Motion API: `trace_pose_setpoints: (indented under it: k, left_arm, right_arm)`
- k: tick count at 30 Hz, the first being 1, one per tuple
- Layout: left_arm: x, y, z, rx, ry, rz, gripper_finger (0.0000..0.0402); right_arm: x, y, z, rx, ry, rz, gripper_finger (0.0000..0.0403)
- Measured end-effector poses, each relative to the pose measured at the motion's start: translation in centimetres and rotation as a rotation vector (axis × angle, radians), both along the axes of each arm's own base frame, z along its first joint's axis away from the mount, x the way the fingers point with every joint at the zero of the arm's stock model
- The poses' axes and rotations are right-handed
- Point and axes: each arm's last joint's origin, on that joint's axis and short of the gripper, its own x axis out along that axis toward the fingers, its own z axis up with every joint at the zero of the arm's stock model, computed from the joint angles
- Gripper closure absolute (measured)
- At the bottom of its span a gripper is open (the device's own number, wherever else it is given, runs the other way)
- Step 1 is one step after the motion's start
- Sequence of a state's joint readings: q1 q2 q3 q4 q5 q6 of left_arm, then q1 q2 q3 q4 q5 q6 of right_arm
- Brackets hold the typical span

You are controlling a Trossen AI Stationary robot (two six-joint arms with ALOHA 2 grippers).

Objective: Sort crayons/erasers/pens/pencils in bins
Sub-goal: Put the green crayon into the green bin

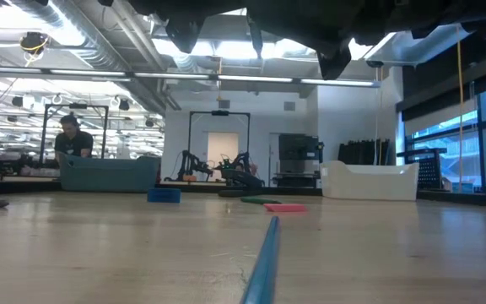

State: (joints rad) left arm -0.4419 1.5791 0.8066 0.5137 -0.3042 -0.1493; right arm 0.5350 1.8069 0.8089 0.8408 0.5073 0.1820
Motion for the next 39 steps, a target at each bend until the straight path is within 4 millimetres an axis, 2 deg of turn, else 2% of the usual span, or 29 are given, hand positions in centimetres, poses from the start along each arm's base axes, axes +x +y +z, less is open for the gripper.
trace_pose_setpoints:
  k: [5,10,13,16,24,30,34,39]
  left_arm:
    - [0.0,0.0,0.0,0.002,0.002,0.005,0.0392]
    - [-0.2,0.1,-0.1,0.011,0.025,0.007,0.0393]
    - [-0.7,0.2,-0.1,0.021,0.078,0.029,0.0391]
    - [-1.7,0.5,0.2,0.015,0.155,0.074,0.0392]
    - [-5.8,0.4,1.5,-0.115,0.345,0.167,0.0392]
    - [-10.0,-0.2,1.8,-0.309,0.567,0.223,0.0395]
    - [-12.4,-1.1,2.0,-0.467,0.717,0.237,0.0395]
    - [-14.8,-2.9,1.7,-0.627,0.9,0.245,0.0395]
  right_arm:
    - [-0.1,-0.1,-0.3,-0.022,0.024,-0.042,0.0326]
    - [-0.2,0.0,-0.7,-0.009,0.06,-0.049,0.0259]
    - [-0.4,0.1,-0.8,0.03,0.068,-0.11,0.0218]
    - [-0.9,0.6,-1.0,0.023,0.071,-0.175,0.0194]
    - [-2.7,2.3,-1.6,-0.014,0.1,-0.276,0.0192]
    - [-3.0,2.5,-1.8,0.08,0.097,-0.304,0.0194]
    - [-3.1,2.5,-2.0,0.166,0.103,-0.325,0.0195]
    - [-3.7,2.8,-2.6,0.172,0.148,-0.33,0.0195]
